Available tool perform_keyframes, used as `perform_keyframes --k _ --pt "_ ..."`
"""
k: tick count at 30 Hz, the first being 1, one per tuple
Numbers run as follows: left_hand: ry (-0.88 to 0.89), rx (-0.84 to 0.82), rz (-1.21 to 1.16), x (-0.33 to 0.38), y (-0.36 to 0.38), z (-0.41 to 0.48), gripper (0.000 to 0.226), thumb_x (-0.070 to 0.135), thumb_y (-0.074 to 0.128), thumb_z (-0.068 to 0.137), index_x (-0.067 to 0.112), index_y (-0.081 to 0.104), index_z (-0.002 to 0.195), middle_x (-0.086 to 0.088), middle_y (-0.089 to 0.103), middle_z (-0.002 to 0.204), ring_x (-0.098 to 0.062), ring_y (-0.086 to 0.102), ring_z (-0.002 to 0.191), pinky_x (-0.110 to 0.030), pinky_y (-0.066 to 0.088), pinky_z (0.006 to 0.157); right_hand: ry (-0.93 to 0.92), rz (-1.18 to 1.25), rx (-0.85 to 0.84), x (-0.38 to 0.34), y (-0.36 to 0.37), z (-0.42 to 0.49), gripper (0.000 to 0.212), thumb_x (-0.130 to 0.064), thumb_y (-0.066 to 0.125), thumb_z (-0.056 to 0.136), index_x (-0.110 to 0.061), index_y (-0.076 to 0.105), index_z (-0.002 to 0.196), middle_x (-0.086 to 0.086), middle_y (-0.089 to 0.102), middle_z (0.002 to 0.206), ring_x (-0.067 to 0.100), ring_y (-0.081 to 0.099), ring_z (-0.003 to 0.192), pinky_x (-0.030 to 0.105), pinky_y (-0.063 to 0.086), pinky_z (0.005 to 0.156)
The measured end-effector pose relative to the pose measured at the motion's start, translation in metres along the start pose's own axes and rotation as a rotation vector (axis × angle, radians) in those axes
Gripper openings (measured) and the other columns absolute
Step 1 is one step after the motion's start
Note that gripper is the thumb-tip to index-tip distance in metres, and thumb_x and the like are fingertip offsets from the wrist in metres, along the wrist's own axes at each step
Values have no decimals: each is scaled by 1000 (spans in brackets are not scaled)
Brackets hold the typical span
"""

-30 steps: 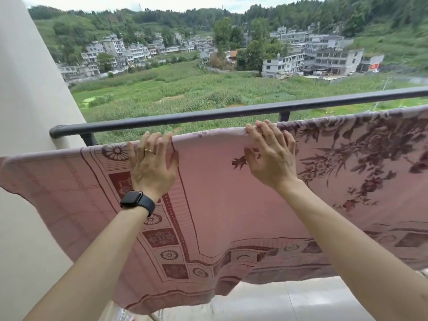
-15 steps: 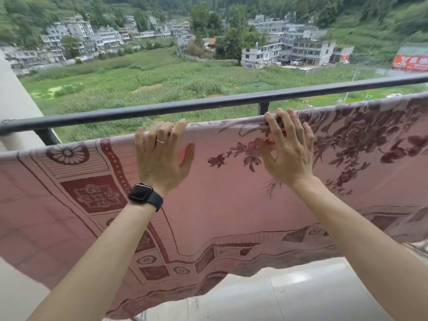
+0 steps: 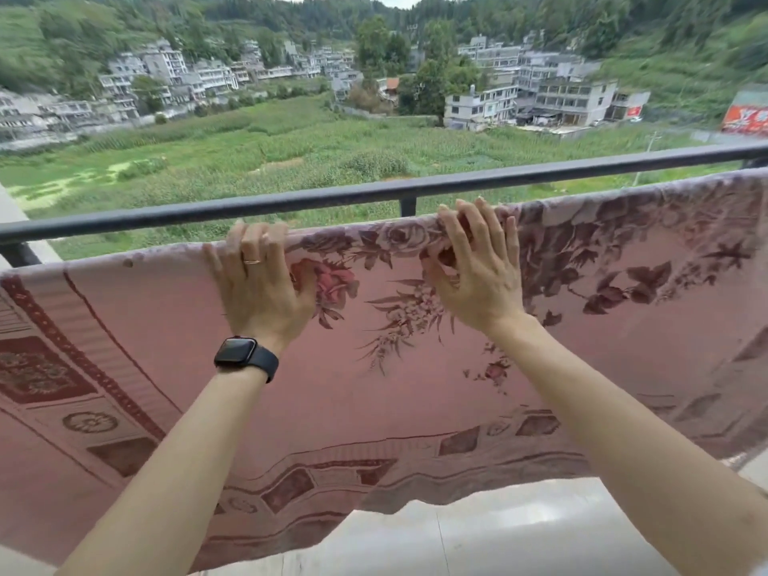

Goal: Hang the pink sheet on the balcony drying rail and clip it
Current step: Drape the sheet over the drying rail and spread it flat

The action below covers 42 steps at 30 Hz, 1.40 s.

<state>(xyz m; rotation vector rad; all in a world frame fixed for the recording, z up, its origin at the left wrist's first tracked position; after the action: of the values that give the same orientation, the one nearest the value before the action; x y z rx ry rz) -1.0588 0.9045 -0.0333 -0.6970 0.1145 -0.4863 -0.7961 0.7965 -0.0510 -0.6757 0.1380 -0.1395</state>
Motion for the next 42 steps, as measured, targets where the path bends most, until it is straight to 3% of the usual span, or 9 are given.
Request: perform_keyframes --k 5,9,11,13,17,22,30,35,42 --pt "22 -105 -14 60 -14 14 61 37 51 76 17 47 134 -9 46 139 -32 33 137 -67 6 115 67 325 54 23 -22 -2 61 -47 56 93 -28 39 149 -1 31 157 15 20 149 45 13 121" --pt "241 -167 -36 131 -8 20 63 48 46 84 18 43 140 -6 51 135 -29 44 129 -63 16 114 1018 694 366 83 -16 -45 62 -40 63 91 -15 36 142 8 30 149 20 29 138 46 30 114" --pt "301 -179 -57 161 -1 25 64 51 47 86 19 42 141 -5 53 135 -28 47 128 -62 15 113 1517 738 258 126 -3 -72 77 -47 61 92 -9 24 148 18 25 151 34 28 138 52 32 112" --pt "360 -188 -86 190 4 30 65 52 48 88 18 41 143 -6 55 134 -28 49 126 -61 16 114 1722 700 127 165 4 -95 92 -54 64 87 -10 16 152 22 20 156 40 27 140 53 30 113" --pt "455 -215 -132 243 8 38 67 51 48 90 15 37 146 -10 55 136 -31 50 127 -58 18 116 1577 778 70 208 7 -103 96 -49 71 84 -12 18 155 14 29 157 35 35 141 50 35 113" --pt "575 -208 -172 295 18 49 64 50 45 91 17 38 145 -9 55 137 -31 52 125 -56 21 115 1359 471 -5 234 -5 -87 23 -30 56 97 -14 62 113 9 61 128 29 59 114 36 47 94" --pt "572 -242 -202 355 30 55 63 49 44 90 15 39 142 -12 57 131 -36 56 112 -48 41 94 1329 297 154 237 -28 -129 24 -23 41 102 -4 53 112 18 58 117 37 57 103 38 40 78" --pt "545 -232 -171 380 34 52 61 48 47 89 14 40 138 -14 57 128 -37 56 110 -51 40 94 1208 411 -72 253 -25 -134 25 -22 43 103 -5 55 117 13 57 121 31 57 106 28 36 77" --pt "499 -267 -137 476 36 55 56 51 44 91 16 42 134 -16 58 122 -38 56 106 -51 41 90 836 459 -511 312 -54 -144 29 -29 44 101 -11 54 121 10 57 124 33 59 109 39 49 86"
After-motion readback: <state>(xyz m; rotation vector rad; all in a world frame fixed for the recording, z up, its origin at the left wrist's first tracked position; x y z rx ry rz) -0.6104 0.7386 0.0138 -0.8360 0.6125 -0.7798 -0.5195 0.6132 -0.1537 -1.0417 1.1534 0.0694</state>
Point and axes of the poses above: each hand's wrist, its own z-axis towards the middle knuckle, its own y-axis out of the palm, x = y × z, the point moved 1 cm from there along z, towards the middle knuckle
